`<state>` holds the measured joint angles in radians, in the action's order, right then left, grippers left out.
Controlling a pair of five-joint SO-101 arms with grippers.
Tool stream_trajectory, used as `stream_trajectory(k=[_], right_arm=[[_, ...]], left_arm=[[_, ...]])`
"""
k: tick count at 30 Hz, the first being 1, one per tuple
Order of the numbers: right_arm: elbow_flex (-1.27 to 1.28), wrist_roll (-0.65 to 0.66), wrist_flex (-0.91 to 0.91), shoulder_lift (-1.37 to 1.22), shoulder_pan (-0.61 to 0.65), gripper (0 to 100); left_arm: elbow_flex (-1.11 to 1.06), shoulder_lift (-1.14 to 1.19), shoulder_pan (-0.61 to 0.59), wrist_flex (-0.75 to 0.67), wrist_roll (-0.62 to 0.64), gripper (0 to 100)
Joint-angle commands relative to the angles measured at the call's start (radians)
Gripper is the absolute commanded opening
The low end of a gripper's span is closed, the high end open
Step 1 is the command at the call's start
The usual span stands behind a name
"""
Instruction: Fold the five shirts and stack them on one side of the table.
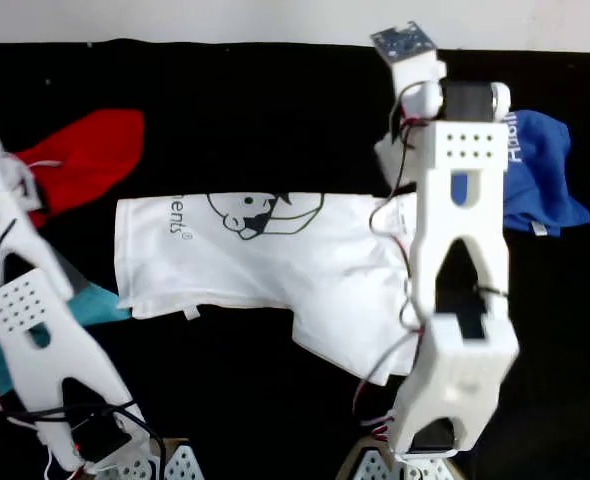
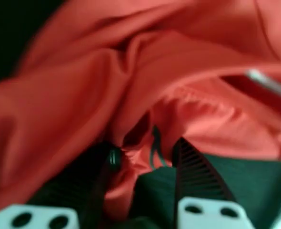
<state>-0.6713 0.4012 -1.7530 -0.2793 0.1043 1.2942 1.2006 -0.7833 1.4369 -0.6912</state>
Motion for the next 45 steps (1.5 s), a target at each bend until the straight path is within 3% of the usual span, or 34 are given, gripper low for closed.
stream_trajectory(k=[1, 8, 13, 18, 23, 27, 33, 41, 45], right_arm=[[0.231, -0.003, 0.002, 0.265, 0.033, 20.5], [0.639, 0.043, 0.082, 0.538, 0.041, 20.5], [0.921, 0.043, 0.202, 0.680, 0.053, 20.5], [1.181, 0.044, 0.331, 0.792, 0.054, 20.5], [1.388, 0.115, 0.414, 0.817, 0.056, 20.5], [1.492, 0.135, 0.467, 0.817, 0.053, 20.5], [1.557, 0.130, 0.499, 0.823, 0.058, 20.5], [1.670, 0.147, 0.668, 0.817, -0.002, 20.5], [1.718, 0.227, 0.746, 0.816, -0.090, 20.5]], left_arm=[[-0.002, -0.002, -0.153, -0.048, -0.100, 20], [0.070, -0.012, -0.337, -0.046, -0.178, 20], [0.240, -0.010, -0.421, 0.107, -0.178, 20], [0.375, -0.031, -0.384, 0.336, -0.173, 20], [0.288, -0.180, -0.318, 0.339, -0.091, 20], [0.120, -0.329, -0.243, 0.341, -0.054, 20], [-0.334, -0.636, -0.097, 0.339, 0.037, 20], [-0.871, -1.003, 0.262, 0.336, 0.115, 15], [-1.070, -1.099, 0.412, 0.233, 0.180, 14]])
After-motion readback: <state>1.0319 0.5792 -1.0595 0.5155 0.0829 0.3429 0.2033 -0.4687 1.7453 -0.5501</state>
